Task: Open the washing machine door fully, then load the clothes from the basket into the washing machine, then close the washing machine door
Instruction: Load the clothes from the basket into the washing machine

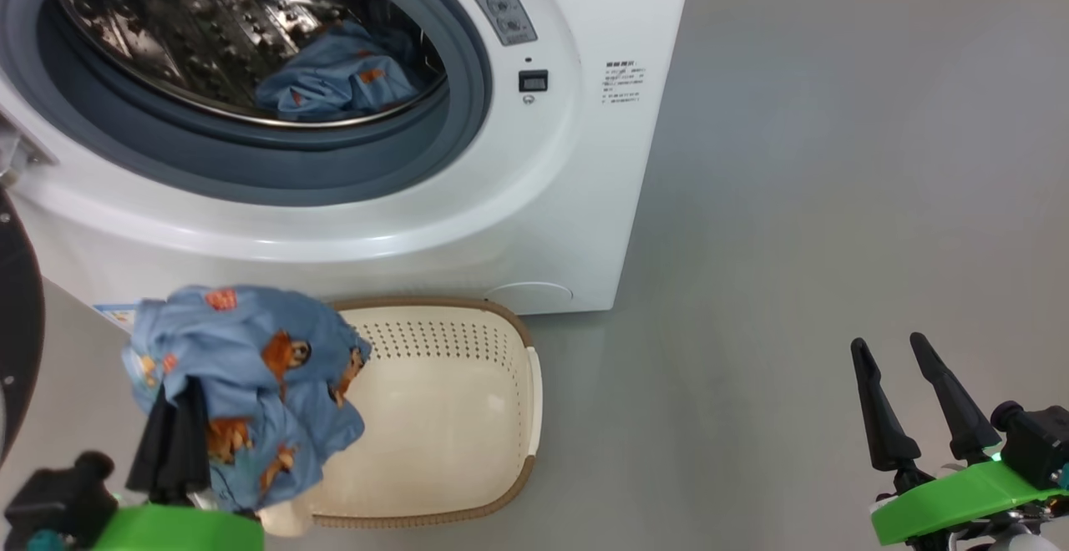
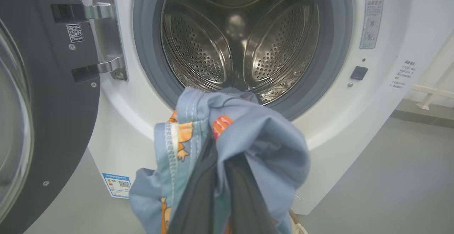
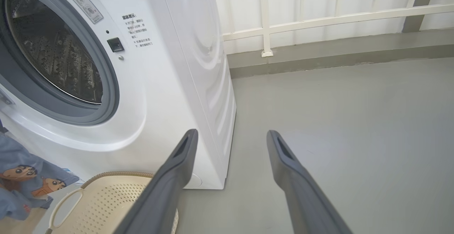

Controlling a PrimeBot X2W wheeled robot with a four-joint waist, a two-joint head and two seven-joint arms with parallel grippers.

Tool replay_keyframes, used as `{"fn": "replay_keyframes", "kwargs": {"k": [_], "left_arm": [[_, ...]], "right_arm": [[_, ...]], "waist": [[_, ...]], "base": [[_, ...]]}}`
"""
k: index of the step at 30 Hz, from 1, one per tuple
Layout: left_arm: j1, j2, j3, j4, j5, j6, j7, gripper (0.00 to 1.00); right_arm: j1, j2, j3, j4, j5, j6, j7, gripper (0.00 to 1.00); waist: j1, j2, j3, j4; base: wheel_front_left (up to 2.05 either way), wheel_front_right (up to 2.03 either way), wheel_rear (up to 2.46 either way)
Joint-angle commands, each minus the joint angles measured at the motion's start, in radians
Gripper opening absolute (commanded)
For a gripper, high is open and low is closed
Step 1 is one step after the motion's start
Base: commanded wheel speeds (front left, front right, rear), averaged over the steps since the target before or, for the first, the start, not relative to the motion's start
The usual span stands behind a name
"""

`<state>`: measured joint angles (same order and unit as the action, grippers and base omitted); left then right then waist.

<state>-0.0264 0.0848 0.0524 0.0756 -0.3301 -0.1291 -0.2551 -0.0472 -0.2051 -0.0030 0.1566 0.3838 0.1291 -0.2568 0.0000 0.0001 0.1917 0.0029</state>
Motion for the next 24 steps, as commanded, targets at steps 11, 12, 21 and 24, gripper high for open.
{"fn": "replay_keyframes", "kwargs": {"k": [11,12,21,24], "left_arm": [[-0.298,0.041,0.091,0.006,0.011,-0.002,-0.007,0.00],[-0.331,0.045,0.097,0.014,0.012,-0.002,-0.007,0.00],[-0.572,0.110,0.106,0.141,0.020,-0.002,-0.007,0.00],[-0.656,0.133,0.094,0.236,0.016,-0.002,-0.007,0.00]], "right_arm": [[-0.102,0.030,0.034,-0.031,0.010,0.002,-0.005,1.00],[-0.109,0.034,0.035,-0.030,0.011,0.002,-0.005,1.00],[-0.155,0.064,0.053,-0.027,0.013,0.002,-0.005,1.00],[-0.164,0.074,0.060,-0.026,0.014,0.002,-0.005,1.00]], "waist": [[0.0000,-0.0001,0.147,-0.054],[0.0000,-0.0001,0.157,-0.061],[0.0000,-0.0001,0.221,-0.126],[0.0000,-0.0001,0.238,-0.146]], "base": [[0.00,0.00,0.00],[0.00,0.00,0.00],[0.00,0.00,0.00],[0.00,0.00,0.00]]}}
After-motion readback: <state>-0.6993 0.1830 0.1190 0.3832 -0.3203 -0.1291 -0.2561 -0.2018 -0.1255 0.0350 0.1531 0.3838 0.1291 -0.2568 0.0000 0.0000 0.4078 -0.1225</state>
